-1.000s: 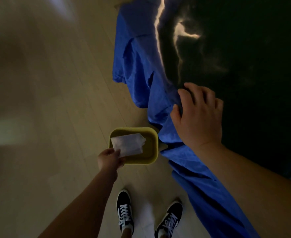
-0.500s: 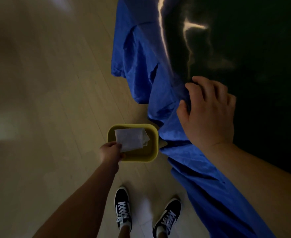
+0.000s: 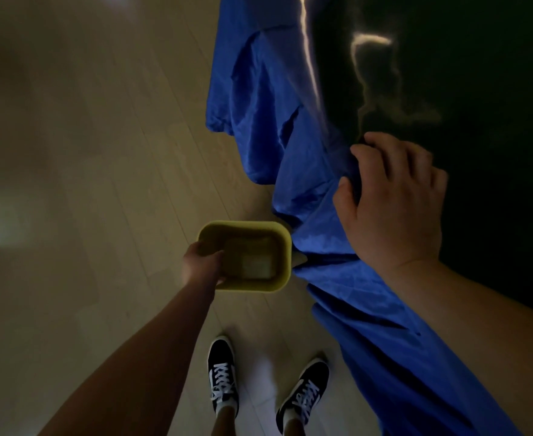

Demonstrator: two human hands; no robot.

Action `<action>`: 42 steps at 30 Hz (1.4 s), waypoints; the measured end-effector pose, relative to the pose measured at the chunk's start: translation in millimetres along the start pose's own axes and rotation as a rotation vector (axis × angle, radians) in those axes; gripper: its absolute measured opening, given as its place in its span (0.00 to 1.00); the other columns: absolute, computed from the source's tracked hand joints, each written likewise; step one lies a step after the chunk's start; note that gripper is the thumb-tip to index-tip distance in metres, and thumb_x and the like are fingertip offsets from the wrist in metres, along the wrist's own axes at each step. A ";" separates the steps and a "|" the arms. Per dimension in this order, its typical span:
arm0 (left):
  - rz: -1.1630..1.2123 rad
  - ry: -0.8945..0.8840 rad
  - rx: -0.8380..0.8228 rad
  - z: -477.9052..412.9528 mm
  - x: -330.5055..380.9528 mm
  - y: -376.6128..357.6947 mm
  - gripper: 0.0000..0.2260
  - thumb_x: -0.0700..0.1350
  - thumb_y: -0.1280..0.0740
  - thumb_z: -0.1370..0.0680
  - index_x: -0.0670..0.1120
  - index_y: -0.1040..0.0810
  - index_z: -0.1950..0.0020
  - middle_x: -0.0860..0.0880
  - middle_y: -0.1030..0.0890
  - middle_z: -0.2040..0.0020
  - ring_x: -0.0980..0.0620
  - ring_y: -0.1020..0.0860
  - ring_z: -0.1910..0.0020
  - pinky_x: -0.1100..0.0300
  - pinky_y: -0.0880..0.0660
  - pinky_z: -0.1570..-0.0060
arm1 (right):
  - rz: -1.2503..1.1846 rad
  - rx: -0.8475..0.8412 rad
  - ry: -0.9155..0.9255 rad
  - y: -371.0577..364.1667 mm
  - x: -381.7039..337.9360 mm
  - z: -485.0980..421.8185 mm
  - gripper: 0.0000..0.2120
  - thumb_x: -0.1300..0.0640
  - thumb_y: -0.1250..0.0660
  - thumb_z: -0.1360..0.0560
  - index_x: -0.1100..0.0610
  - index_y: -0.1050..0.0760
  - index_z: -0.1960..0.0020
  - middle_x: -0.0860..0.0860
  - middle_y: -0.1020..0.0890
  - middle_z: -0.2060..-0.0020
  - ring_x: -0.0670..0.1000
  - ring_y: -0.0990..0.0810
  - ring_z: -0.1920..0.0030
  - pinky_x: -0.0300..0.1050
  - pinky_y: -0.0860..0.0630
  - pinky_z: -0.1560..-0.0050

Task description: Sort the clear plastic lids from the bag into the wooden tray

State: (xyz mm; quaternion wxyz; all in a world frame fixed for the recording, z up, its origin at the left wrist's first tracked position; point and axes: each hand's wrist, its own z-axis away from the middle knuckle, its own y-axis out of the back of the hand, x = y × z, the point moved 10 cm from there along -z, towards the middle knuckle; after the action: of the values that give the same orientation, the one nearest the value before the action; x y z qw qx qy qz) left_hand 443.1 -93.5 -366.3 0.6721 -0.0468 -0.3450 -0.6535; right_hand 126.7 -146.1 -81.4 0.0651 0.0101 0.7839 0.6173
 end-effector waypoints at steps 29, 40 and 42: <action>-0.941 -0.679 0.029 75.7 115.0 7.9 0.32 0.61 0.39 0.19 0.53 0.44 0.17 0.46 0.39 0.18 0.43 0.41 0.20 0.32 0.44 0.24 | 0.001 -0.050 0.015 2.9 -3.9 0.4 0.18 0.48 0.41 0.21 0.54 0.30 0.34 0.55 0.28 0.31 0.61 0.30 0.35 0.59 0.31 0.43; -1.022 -0.780 0.033 166.4 145.3 24.5 0.34 0.63 0.42 0.19 0.55 0.47 0.17 0.48 0.42 0.16 0.43 0.47 0.18 0.31 0.50 0.24 | -0.137 -0.370 -0.026 -8.5 8.4 -9.1 0.23 0.46 0.38 0.21 0.50 0.35 0.28 0.52 0.36 0.26 0.62 0.38 0.29 0.62 0.36 0.34; -0.989 -0.828 0.046 190.9 161.1 28.6 0.33 0.64 0.43 0.19 0.55 0.47 0.17 0.47 0.42 0.16 0.42 0.47 0.17 0.30 0.50 0.24 | -0.180 -0.516 -0.018 -3.5 6.6 -11.5 0.25 0.47 0.38 0.20 0.51 0.37 0.25 0.52 0.38 0.24 0.62 0.39 0.27 0.60 0.37 0.31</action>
State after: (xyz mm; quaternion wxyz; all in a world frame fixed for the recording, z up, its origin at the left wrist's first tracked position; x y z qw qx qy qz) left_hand 377.4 -127.7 -126.0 0.1039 -0.1162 -0.5704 -0.8064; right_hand 119.0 -157.5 -82.7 0.1271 -0.0711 0.5978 0.7883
